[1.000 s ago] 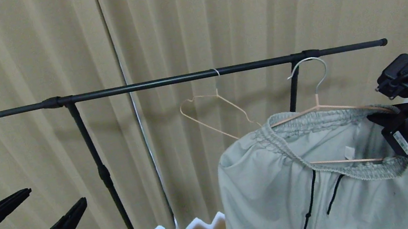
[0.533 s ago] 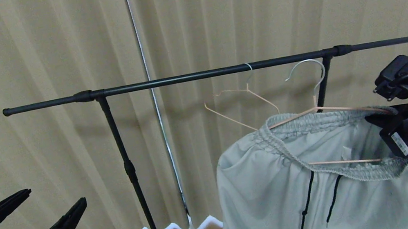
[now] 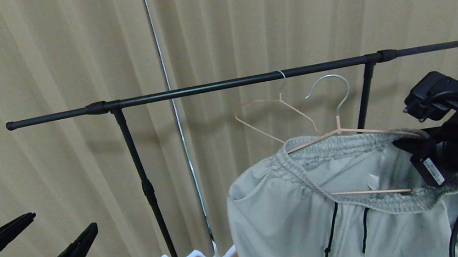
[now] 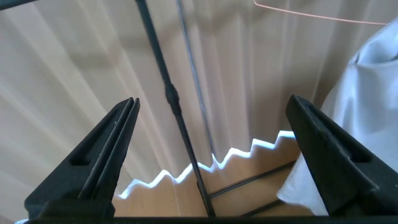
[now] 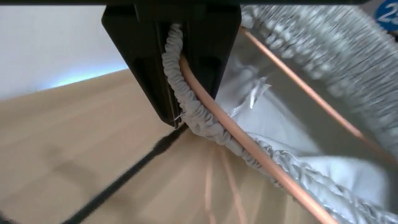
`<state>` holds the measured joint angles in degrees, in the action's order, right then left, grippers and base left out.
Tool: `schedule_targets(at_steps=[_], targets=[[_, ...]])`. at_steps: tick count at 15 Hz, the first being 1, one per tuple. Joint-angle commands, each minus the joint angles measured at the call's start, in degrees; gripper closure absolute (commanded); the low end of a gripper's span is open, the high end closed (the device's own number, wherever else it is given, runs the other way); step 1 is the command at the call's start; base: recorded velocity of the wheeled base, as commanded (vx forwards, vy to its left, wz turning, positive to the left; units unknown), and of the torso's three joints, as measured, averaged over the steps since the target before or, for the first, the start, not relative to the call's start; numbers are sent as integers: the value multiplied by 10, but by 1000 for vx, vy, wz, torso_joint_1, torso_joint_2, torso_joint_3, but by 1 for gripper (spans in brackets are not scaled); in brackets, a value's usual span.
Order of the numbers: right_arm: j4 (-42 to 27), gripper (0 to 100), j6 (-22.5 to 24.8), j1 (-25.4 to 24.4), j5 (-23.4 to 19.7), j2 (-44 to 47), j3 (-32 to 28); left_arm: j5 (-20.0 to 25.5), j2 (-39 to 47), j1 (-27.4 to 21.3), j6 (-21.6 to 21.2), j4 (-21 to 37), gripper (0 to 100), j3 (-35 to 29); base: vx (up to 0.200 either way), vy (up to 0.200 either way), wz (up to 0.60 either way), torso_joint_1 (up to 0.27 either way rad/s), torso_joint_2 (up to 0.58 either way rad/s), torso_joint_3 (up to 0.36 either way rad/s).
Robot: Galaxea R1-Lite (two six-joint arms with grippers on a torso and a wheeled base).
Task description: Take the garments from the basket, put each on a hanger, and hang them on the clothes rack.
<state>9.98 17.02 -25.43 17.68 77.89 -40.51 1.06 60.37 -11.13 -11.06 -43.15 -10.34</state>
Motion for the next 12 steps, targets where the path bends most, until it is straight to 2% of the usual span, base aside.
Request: schedule_targets(at_steps=[1,3,4,5,8,10,12], targets=[[1,100,-11,-19,0,30,-12,0,0,1,1,0,0,-3,0,0,0,0,0,0],[1,100,-53,-40,0,56,-42,0,4,8,1,0,0,-4,0,0,0,0,0,0],[-1,100,-103,-67,5,79,-70,0,5,15,1,0,0,-6,0,0,0,0,0,0],[-3,100,-128,-81,17,92,-82,1,5,18,1,1,0,-9,0,0,0,0,0,0],[-20,100,-148,-98,75,125,-96,1,5,18,1,1,0,-9,0,0,0,0,0,0],[-20,100,-148,-98,88,130,-96,1,5,19,1,1,0,-10,0,0,0,0,0,0],[-20,100,-148,-98,88,130,-96,1,5,19,1,1,0,-9,200,0,0,-2,2,5]])
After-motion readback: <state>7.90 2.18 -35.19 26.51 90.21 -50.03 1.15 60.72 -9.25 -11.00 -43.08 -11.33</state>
